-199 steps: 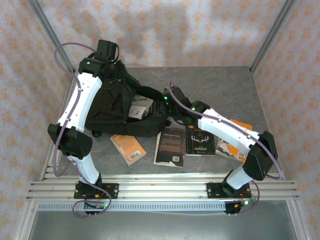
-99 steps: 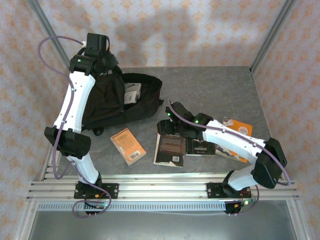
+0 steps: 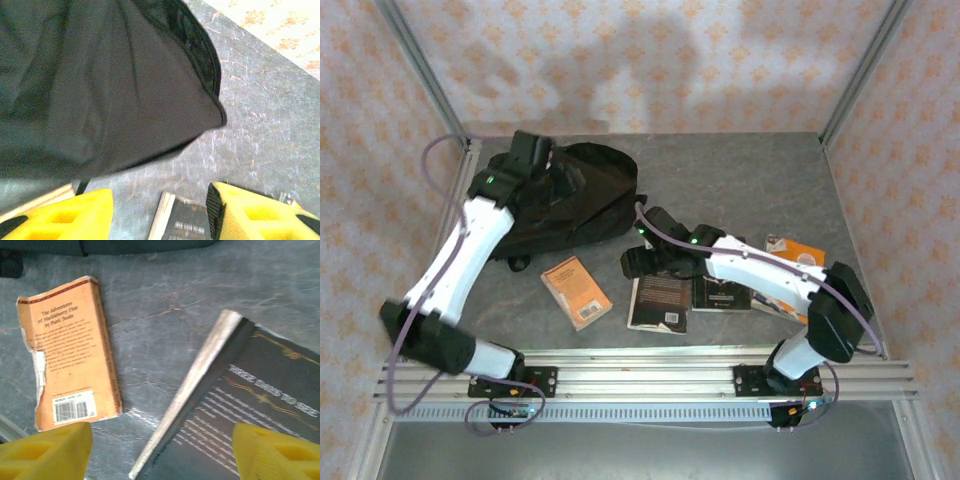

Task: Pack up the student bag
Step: Close the student bag at the top-left of the table, then pick up the book from the bottom-center of the table.

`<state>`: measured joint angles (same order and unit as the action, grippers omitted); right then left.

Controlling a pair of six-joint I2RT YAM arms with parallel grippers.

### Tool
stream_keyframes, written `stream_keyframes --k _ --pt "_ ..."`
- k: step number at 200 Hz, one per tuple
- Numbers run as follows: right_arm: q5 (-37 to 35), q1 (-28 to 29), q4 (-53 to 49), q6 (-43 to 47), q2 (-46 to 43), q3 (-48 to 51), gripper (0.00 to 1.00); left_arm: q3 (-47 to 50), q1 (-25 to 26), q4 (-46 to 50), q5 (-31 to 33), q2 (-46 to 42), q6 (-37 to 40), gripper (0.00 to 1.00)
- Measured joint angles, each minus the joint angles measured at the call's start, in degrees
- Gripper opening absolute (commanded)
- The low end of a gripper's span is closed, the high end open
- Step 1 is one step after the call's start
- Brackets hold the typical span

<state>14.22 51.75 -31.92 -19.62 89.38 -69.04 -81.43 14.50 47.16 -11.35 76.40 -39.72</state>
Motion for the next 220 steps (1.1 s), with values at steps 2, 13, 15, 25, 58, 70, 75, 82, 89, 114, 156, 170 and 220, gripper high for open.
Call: stream_keyframes --k 2,13,15,25,58,70,75,82,89,114,156,170,220 --pt "0.13 0.04 0.0 0.07 0.35 -0.24 0.7 1.36 0.0 -0.04 -0.04 -1.51 -0.42 0.53" --pt "1.27 0.35 -0.24 -0.22 2.97 -2.29 0.68 8.15 -0.09 -0.83 -0.17 -7.63 -1.53 0.53" --pt "1.46 0.39 -0.17 -0.2 3.58 -2.71 0.68 9.16 -0.13 -0.83 -0.28 -8.35 -1.75 0.53" --pt "2.27 0.57 -0.2 -0.5 6.08 -4.61 0.68 15.41 -0.22 -0.9 -0.48 -12.28 -2.97 0.53" --pt "4.42 0.59 0.55 -1.81 13.75 -8.61 0.67 37.05 -0.28 -3.67 -2.19 -17.79 -7.91 0.55" --pt "5.79 0.59 0.83 -2.47 16.83 -9.99 0.67 43.08 -0.31 -4.55 -2.8 -18.21 -9.29 0.56" --pt "6.38 0.61 1.01 -2.82 18.08 -10.6 0.67 44.81 -0.39 -4.85 -2.97 -18.36 -9.79 0.56" --pt "7.21 0.61 1.31 -3.26 19.58 -11.34 0.67 46.93 -0.61 -5.57 -3.26 -18.53 -10.19 0.56" --pt "8.22 0.61 1.66 -3.76 21.27 -12.17 0.67 48.26 -0.9 -6.34 -3.3 -18.56 -10.38 0.56" --pt "11.26 0.59 2.21 -5.33 26.25 -15.54 0.66 51.06 -2.6 -10.88 -3.89 -18.12 -10.99 0.56" --pt "16.65 0.61 3.02 -6.97 33.27 -22.56 0.64 54.99 -4.57 -18.05 -6.49 -14.64 -11.3 0.51" --pt "18.27 0.59 3.06 -7.34 34.99 -24.0 0.61 55.36 -4.83 -19.67 -7.56 -13.75 -11.3 0.48" --pt "22.97 -0.2 3.28 -8.04 37.33 -25.7 0.58 55.95 -4.92 -23.04 -9.84 -13.33 -10.95 0.29"
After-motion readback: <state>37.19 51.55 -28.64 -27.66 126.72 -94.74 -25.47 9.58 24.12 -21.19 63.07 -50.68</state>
